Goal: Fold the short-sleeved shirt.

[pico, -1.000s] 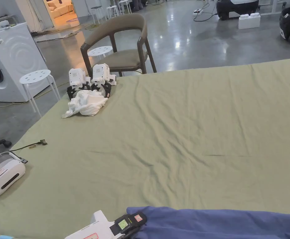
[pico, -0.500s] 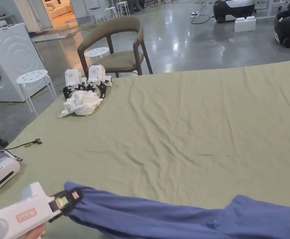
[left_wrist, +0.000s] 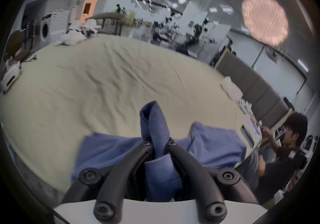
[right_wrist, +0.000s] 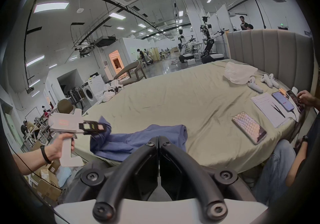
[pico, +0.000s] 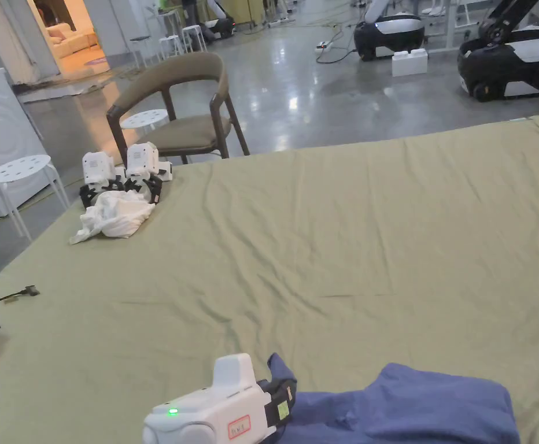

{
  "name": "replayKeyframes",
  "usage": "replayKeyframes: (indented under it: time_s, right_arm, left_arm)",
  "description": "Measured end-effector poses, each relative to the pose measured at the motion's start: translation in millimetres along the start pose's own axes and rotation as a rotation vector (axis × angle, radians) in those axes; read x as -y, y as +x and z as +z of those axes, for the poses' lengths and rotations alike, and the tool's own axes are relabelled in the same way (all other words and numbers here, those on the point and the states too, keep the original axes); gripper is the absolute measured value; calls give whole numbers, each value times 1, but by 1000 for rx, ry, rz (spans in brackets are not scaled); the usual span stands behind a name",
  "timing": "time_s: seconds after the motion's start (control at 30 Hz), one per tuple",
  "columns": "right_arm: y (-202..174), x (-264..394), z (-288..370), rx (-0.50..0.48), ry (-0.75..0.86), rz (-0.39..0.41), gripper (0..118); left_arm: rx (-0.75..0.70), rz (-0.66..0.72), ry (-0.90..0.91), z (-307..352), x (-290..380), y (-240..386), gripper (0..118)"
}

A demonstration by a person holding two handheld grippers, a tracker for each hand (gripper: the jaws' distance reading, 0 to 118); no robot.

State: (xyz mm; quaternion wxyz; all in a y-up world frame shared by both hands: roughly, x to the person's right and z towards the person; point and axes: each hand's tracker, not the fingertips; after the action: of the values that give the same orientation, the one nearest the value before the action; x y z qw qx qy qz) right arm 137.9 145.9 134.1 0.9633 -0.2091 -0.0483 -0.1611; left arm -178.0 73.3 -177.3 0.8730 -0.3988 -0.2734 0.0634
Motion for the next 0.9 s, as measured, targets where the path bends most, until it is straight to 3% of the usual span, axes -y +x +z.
replayKeyframes:
  time_s: [0.17, 0.23, 0.3, 0.33, 0.4, 0.43, 0.47, 0.5, 0.67, 0.8, 0.9]
  right_arm:
    - [5, 7, 16, 70, 7, -19, 0]
    - [8, 11, 18, 81, 2, -26, 0]
    - [10, 13, 17, 86, -12, -41, 0]
    - [10, 13, 16, 85, -12, -51, 0]
    - [11, 14, 14, 67, 2, -89, 0]
    - [11, 14, 14, 52, 8, -104, 0]
    - [11, 14, 13, 38, 14, -123, 0]
    - [11, 13, 13, 30, 18, -135, 0]
    - [9, 14, 14, 33, 8, -140, 0]
    - [12, 16, 19, 45, -9, -139, 0]
    - [14, 19, 19, 38, -26, -145, 0]
  left_arm:
    - [-25, -57, -88, -31, 14, 15, 9]
    - [58, -33, -56, -22, 9, 12, 32]
    - [132, -16, 39, -5, 2, 5, 74]
    - [129, -1, 82, 4, -2, 2, 80]
    - [106, 69, 126, 16, -8, -8, 64]
    - [103, 109, 134, 18, -9, -12, 46]
    - [80, 148, 129, 17, -9, -16, 21]
    - [82, 176, 116, 13, -5, -19, 10]
    - [190, 328, 5, -26, 24, -17, 1]
    - [139, 269, -160, -65, 49, -1, 1]
    - [184, 321, -127, -56, 38, -8, 2]
